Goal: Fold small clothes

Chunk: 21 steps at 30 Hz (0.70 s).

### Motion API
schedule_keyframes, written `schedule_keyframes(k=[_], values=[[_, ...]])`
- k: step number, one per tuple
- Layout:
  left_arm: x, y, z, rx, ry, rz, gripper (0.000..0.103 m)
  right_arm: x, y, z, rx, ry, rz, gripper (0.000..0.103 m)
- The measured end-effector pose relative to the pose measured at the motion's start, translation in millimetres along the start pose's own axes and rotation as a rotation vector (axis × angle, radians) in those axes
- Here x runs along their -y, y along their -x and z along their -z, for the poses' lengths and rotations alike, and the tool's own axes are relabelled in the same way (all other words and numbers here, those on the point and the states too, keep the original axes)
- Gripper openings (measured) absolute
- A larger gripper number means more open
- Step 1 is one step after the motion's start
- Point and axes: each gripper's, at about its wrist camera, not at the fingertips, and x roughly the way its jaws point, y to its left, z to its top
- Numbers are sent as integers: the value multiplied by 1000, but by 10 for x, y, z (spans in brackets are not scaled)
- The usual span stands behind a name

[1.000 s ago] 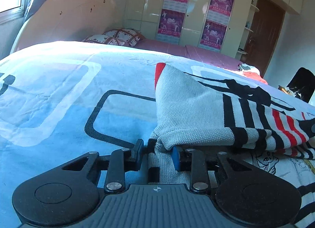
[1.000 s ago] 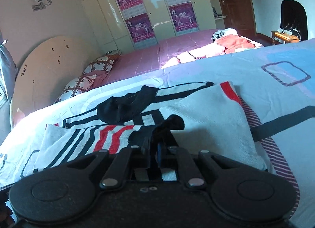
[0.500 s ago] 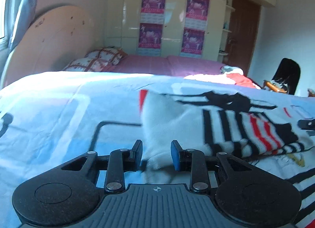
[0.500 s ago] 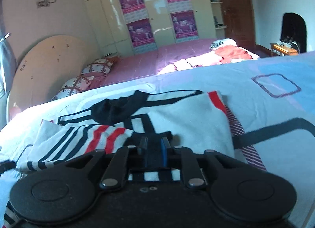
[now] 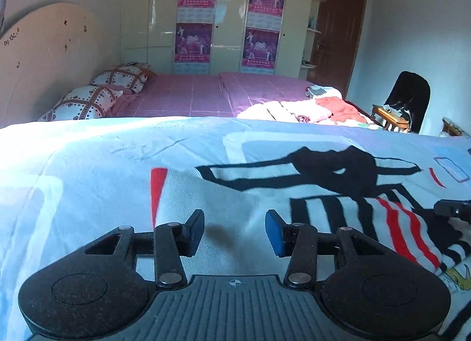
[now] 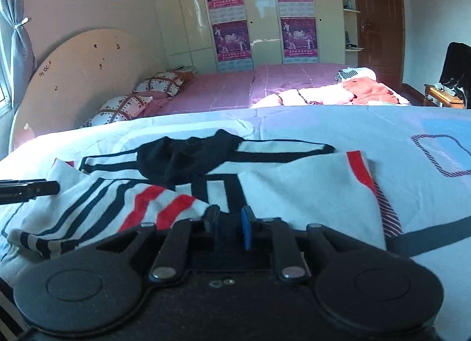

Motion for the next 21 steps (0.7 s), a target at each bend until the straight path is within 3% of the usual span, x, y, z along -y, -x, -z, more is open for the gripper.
schedule_keyframes(k=[4, 6, 10, 13, 15, 17, 21], values=[[-128, -412, -79, -60, -37, -13, 47, -124, -265, 7, -38, 47, -36, 17], [-198, -467, -79, -49, -13, 7, 54, -118, -345, 45, -37, 62, -23, 17], [-230, -495, -94, -47, -4, 6, 58, -65, -346, 19, -32, 59, 11, 14], [-188, -309, -87, -18, -14, -63, 58, -6, -294, 13, -44, 80, 64, 16], [-65, -80, -58, 25, -11, -10, 58, 45, -171, -23, -28, 48, 56, 23], [218, 22, -24, 49, -80, 24, 58, -35, -89, -40, 6, 56, 16, 25], [778, -67, 38, 25, -162, 105, 58, -429, -217, -49, -26, 100, -97, 24]])
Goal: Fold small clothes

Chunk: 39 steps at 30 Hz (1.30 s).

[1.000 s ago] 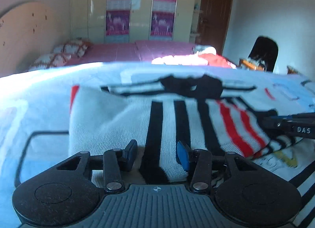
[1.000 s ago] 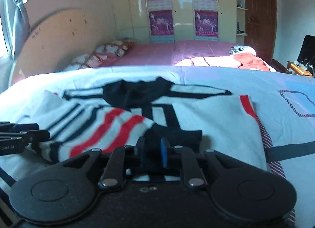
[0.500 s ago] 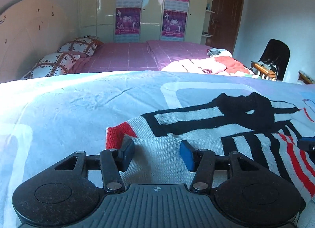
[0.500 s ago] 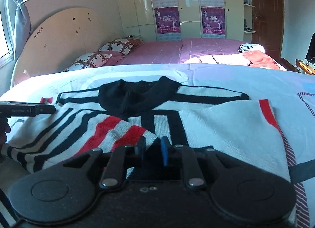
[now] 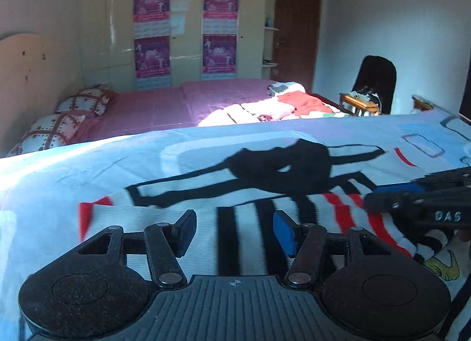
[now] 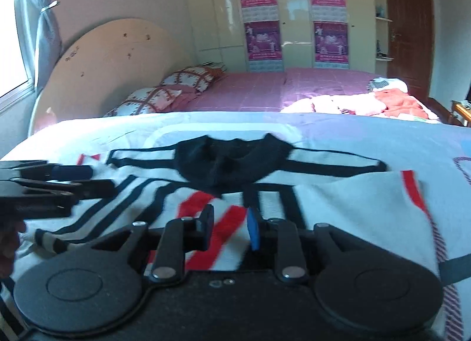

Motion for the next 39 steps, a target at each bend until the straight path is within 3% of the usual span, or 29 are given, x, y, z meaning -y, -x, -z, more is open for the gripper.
schedule_keyframes(k=[3, 7, 11, 12, 18, 19, 21, 22, 25, 27, 33, 38, 39], values=[[237, -189, 69, -82, -37, 10, 58, -131, -188, 46, -80, 38, 19, 23], [3, -24, 198, -58, 28, 7, 61, 107, -17, 100, -55, 22, 71, 20], [-382, 313, 412, -58, 31, -86, 61, 530, 303, 280, -48, 20, 145, 20], [-443, 363, 451, -59, 35, -105, 61, 580, 345, 303, -46, 16, 163, 24], [-436, 513, 456, -64, 14, -144, 61, 580, 458, 254, -30, -80, 166, 29], [-420, 577, 451, -51, 10, -136, 61, 550, 542, 242, -5, -86, 148, 31], [-437, 694, 498, -29, 23, -153, 61, 558, 621, 243, -4, -124, 175, 57], [-477, 738, 530, -21, 47, -160, 61, 630, 592, 249, -31, -192, 170, 57], [-621, 832, 647, -17, 174, -184, 61, 739, 457, 314, -106, -328, 110, 55], [-663, 844, 717, -29, 214, -201, 61, 745, 436, 328, -93, -367, 66, 11], [-713, 804, 790, -49, 253, -211, 61, 655, 674, 377, -25, -360, 60, 9], [-720, 770, 808, -66, 252, -203, 62, 620, 529, 459, -72, -304, 120, 10], [-711, 805, 790, -60, 244, -211, 62, 609, 530, 419, -82, -293, 125, 18]])
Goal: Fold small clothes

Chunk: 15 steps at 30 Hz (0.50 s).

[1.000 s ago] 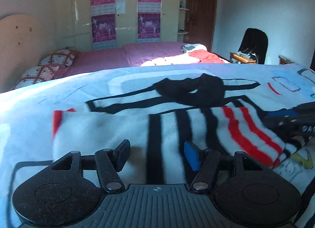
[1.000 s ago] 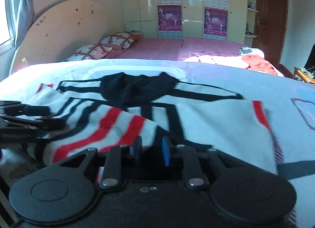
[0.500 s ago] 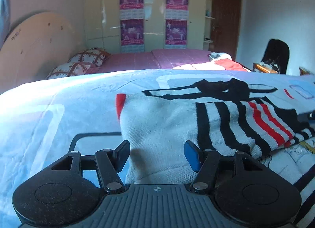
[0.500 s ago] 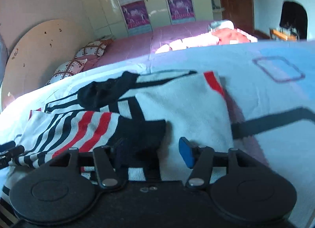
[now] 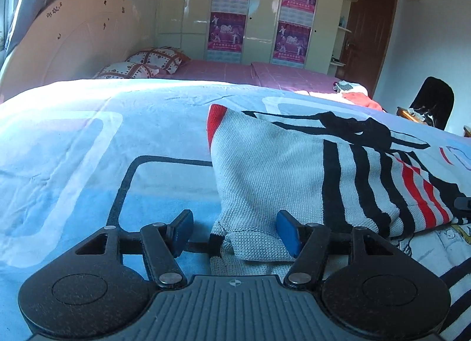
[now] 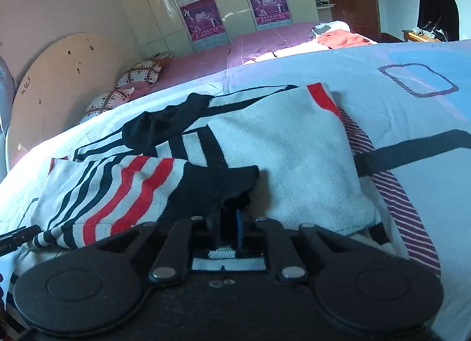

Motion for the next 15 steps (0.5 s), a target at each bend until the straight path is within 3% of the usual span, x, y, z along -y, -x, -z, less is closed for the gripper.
schedule_keyframes(k=[2, 4, 7, 10, 13, 15], values=[[27, 102, -22, 41, -20, -9, 62, -59, 121, -33, 52, 29, 40, 25], [44, 44, -28, 8, -37, -32, 62, -116, 232, -23, 104, 69, 36, 21], [51, -79, 9, -29, -33, -40, 68, -170, 6, 74, -25, 133, 63, 21], [39, 14, -15, -36, -41, -41, 68, -109, 207, 55, 3, 81, 70, 24], [-52, 263, 37, -26, -32, 4, 68, 21, 668, 100, 66, 24, 42, 34], [-139, 473, 152, -35, -12, 43, 68, 157, 953, 219, 60, -26, 12, 51]])
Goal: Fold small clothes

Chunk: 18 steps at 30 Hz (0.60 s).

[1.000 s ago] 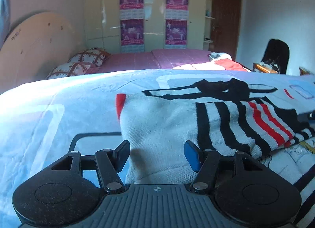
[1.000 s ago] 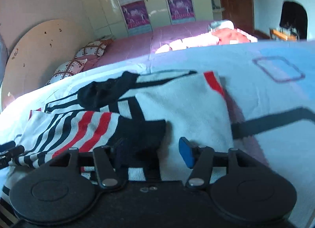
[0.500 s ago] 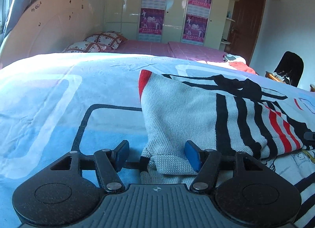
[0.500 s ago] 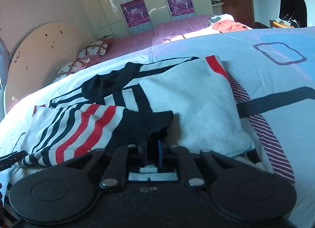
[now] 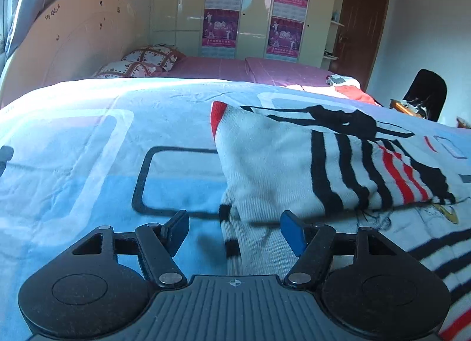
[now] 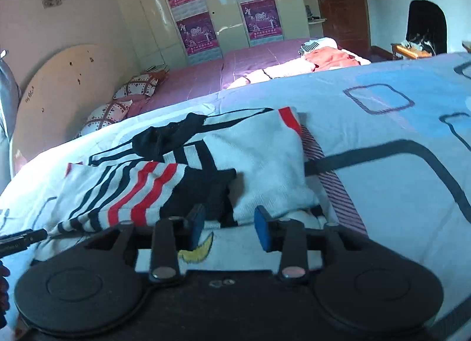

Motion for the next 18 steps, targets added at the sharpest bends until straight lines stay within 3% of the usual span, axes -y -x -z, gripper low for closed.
schedule_keyframes(k=[2, 4, 8, 9, 11, 18], values=[[-65, 239, 181, -19, 5, 31, 68, 159, 313, 188, -10, -38, -8, 58], [-141, 491, 394, -57, 15, 87, 68, 313, 558, 416, -43, -76, -6, 58], [-217, 921, 770, -116, 46, 154, 68, 550, 903, 867, -111, -130, -3, 44], [-239, 1007, 856, -135, 74, 186, 65, 599, 974, 968, -123, -158, -17, 44], [-258, 1111, 1009, -170, 160, 248, 51, 702, 1071, 1119, -140, -220, -56, 44], [-124, 1268, 1462, -253, 408, 419, 50, 888, 1283, 1541, -207, -350, -228, 45]])
